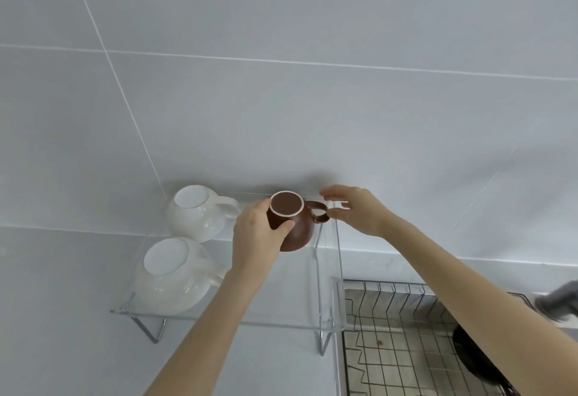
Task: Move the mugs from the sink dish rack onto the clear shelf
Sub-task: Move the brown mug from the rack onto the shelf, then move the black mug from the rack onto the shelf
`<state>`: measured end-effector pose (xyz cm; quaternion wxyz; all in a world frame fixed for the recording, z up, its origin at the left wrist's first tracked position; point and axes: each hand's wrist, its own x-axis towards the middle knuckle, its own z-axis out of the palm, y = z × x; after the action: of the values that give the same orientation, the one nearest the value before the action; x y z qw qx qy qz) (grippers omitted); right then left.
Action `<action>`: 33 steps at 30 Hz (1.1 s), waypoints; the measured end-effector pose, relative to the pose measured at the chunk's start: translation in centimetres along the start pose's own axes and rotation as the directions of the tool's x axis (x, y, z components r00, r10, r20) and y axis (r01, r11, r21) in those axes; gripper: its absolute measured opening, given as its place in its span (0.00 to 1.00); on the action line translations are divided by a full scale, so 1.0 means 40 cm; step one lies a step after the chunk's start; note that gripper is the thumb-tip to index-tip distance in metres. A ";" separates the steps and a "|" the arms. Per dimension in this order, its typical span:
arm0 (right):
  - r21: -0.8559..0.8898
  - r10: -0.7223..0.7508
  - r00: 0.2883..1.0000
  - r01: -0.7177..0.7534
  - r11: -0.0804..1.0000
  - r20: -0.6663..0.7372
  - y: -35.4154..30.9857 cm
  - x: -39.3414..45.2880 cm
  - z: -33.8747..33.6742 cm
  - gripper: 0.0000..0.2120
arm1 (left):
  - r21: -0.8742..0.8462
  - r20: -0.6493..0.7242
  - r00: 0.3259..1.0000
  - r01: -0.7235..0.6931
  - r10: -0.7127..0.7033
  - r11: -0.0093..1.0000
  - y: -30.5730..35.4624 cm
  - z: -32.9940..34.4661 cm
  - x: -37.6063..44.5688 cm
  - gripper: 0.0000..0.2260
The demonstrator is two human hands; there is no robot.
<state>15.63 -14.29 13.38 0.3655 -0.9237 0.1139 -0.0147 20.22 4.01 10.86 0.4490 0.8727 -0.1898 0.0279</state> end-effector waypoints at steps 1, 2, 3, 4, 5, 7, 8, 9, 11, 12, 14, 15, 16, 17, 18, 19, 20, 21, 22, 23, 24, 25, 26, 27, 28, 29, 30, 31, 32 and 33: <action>0.002 0.003 1.000 -0.003 1.000 -0.021 0.005 -0.024 -0.021 0.18 | 0.027 0.001 1.000 -0.017 0.017 0.999 0.009 0.007 -0.008 0.22; 0.019 0.014 0.999 -0.013 1.000 -0.045 0.011 -0.052 -0.045 0.18 | 0.043 0.002 0.999 -0.040 0.040 0.998 0.021 0.013 -0.020 0.24; 0.040 0.037 0.997 -0.034 0.999 -0.073 0.021 -0.086 -0.076 0.18 | 0.055 0.004 0.997 -0.077 0.077 0.996 0.041 0.021 -0.035 0.26; 0.065 0.062 0.993 -0.056 0.996 -0.103 0.037 -0.123 -0.108 0.18 | 0.063 0.012 0.992 -0.123 0.123 0.990 0.065 0.031 -0.051 0.28; 0.086 0.093 0.987 -0.082 0.993 -0.131 0.060 -0.166 -0.138 0.18 | 0.065 0.032 0.986 -0.168 0.167 0.984 0.091 0.047 -0.074 0.29; 0.120 0.158 0.971 -0.138 0.983 -0.179 0.113 -0.250 -0.184 0.17 | 0.060 0.091 0.966 -0.248 0.243 0.967 0.136 0.087 -0.119 0.30; 0.135 0.196 0.960 -0.171 0.976 -0.200 0.147 -0.293 -0.197 0.17 | 0.056 0.131 0.952 -0.286 0.277 0.957 0.156 0.113 -0.144 0.30; 0.143 0.236 0.948 -0.209 0.967 -0.214 0.183 -0.336 -0.207 0.17 | 0.048 0.178 0.937 -0.315 0.302 0.948 0.176 0.140 -0.171 0.30; 0.115 0.328 0.920 -0.310 0.944 -0.213 0.263 -0.421 -0.205 0.18 | 0.005 0.288 0.902 -0.338 0.322 0.941 0.205 0.204 -0.227 0.31; 0.105 0.374 0.905 -0.360 0.927 -0.200 0.306 -0.460 -0.198 0.19 | -0.029 0.355 0.877 -0.336 0.324 0.941 0.214 0.238 -0.254 0.31; 0.123 0.463 0.868 -0.447 0.886 -0.181 0.387 -0.534 -0.176 0.21 | -0.104 0.500 0.813 -0.284 0.297 0.953 0.227 0.311 -0.304 0.32; 0.132 0.507 0.844 -0.490 0.862 -0.178 0.426 -0.567 -0.163 0.22 | -0.124 0.566 0.779 -0.242 0.269 0.962 0.230 0.348 -0.325 0.33; 0.137 0.549 0.816 -0.532 0.836 -0.182 0.461 -0.599 -0.148 0.22 | -0.127 0.622 0.746 -0.204 0.238 0.971 0.232 0.387 -0.343 0.34; 0.142 0.587 0.787 -0.570 0.810 -0.190 0.496 -0.627 -0.132 0.23 | -0.119 0.668 0.715 -0.170 0.206 0.978 0.233 0.427 -0.360 0.34; 0.156 0.616 0.762 -0.596 0.788 -0.198 0.521 -0.646 -0.114 0.22 | -0.108 0.706 0.687 -0.138 0.173 0.985 0.230 0.461 -0.371 0.35; 0.180 0.649 0.733 -0.624 0.760 -0.203 0.547 -0.664 -0.097 0.22 | -0.098 0.742 0.654 -0.105 0.143 0.990 0.232 0.498 -0.383 0.35; 0.208 0.676 0.708 -0.643 0.737 -0.204 0.564 -0.673 -0.077 0.21 | -0.087 0.770 0.628 -0.078 0.117 0.993 0.228 0.524 -0.388 0.35; 0.236 0.704 0.682 -0.665 0.709 -0.195 0.583 -0.679 -0.057 0.21 | -0.073 0.793 0.602 -0.060 0.095 0.996 0.226 0.554 -0.393 0.35; 0.253 0.732 0.659 -0.688 0.680 -0.174 0.606 -0.684 -0.039 0.22 | -0.058 0.815 0.575 -0.044 0.072 0.997 0.224 0.587 -0.398 0.35; 0.264 0.753 0.641 -0.708 0.655 -0.149 0.626 -0.686 -0.020 0.23 | -0.040 0.830 0.555 -0.041 0.056 0.998 0.222 0.617 -0.400 0.35; 0.268 0.765 0.631 -0.720 0.640 -0.130 0.643 -0.684 -0.003 0.24 | -0.024 0.841 0.539 -0.044 0.044 0.999 0.219 0.641 -0.400 0.36; 0.271 0.773 0.623 -0.728 0.629 -0.120 0.655 -0.682 0.011 0.24 | -0.010 0.847 0.530 -0.051 0.035 0.999 0.216 0.661 -0.399 0.36; 0.276 0.780 0.614 -0.734 0.620 -0.119 0.669 -0.681 0.023 0.24 | 0.003 0.853 0.521 -0.049 0.023 0.999 0.213 0.682 -0.399 0.37; 0.291 0.788 0.603 -0.737 0.610 -0.125 0.684 -0.679 0.032 0.22 | 0.008 0.858 0.514 -0.047 0.017 0.999 0.209 0.707 -0.398 0.37; 0.307 0.790 0.597 -0.733 0.607 -0.136 0.689 -0.677 0.038 0.21 | 0.012 0.860 0.511 -0.035 0.008 0.999 0.205 0.721 -0.396 0.37; 0.326 0.793 0.591 -0.728 0.603 -0.148 0.696 -0.674 0.041 0.19 | 0.010 0.862 0.507 -0.026 0.005 1.000 0.204 0.737 -0.392 0.36; 0.345 0.794 0.586 -0.719 0.603 -0.165 0.703 -0.671 0.043 0.17 | 0.003 0.865 0.502 -0.014 0.004 1.000 0.202 0.751 -0.386 0.35; 0.356 0.792 0.583 -0.712 0.606 -0.182 0.709 -0.668 0.044 0.15 | -0.008 0.867 0.498 -0.005 0.009 1.000 0.202 0.764 -0.381 0.35; 0.356 0.784 0.589 -0.702 0.616 -0.194 0.717 -0.666 0.046 0.13 | -0.016 0.869 0.494 0.008 0.010 1.000 0.202 0.778 -0.378 0.35; 0.350 0.772 0.600 -0.691 0.633 -0.210 0.719 -0.664 0.047 0.11 | -0.026 0.869 0.494 0.015 0.015 1.000 0.202 0.785 -0.376 0.36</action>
<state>-15.77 -27.46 -6.02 0.4187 -0.7268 0.5433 -0.0352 -0.42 -20.56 -4.89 0.3056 0.7615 -0.3901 -0.4178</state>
